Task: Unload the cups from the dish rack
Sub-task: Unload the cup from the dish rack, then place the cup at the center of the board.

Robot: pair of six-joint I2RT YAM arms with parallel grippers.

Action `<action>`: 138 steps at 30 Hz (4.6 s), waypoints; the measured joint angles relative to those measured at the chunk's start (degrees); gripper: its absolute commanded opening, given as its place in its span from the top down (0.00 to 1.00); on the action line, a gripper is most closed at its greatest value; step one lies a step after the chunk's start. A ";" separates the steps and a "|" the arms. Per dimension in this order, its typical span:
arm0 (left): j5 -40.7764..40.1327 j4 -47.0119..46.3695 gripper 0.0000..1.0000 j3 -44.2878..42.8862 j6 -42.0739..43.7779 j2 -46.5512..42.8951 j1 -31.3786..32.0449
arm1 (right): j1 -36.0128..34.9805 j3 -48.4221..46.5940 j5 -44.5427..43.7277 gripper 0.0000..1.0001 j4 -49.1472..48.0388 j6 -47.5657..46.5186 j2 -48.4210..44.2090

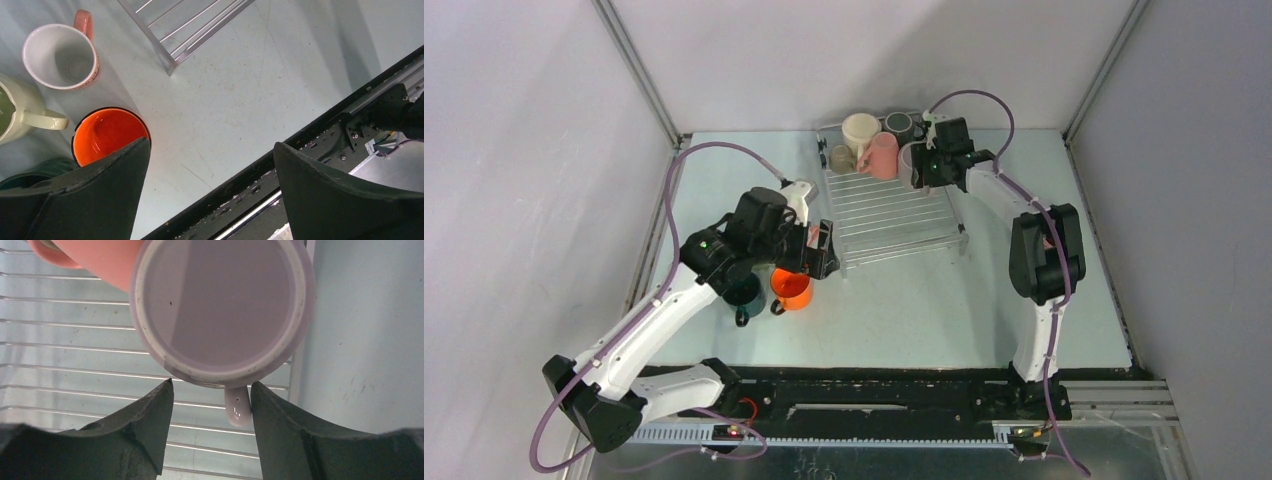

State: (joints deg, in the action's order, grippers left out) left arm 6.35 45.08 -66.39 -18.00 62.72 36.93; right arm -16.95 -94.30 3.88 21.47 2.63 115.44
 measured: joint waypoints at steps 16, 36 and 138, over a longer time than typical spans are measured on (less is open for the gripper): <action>0.96 -0.98 0.00 0.00 -1.05 1.22 0.00 | 0.04 2.95 -2.10 0.59 -2.21 0.70 1.20; 4.66 -11.47 0.00 0.00 -11.91 3.89 -1.79 | 0.26 10.16 -3.13 1.00 -2.95 4.11 -4.00; 29.92 -73.29 0.36 1.88 -60.74 13.62 -13.33 | -9.70 24.50 44.94 1.00 -32.92 59.14 -34.91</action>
State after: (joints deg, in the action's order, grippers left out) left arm 36.27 -28.21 -64.51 -78.74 76.34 23.59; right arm -26.65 -69.80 48.82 -11.44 61.78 80.53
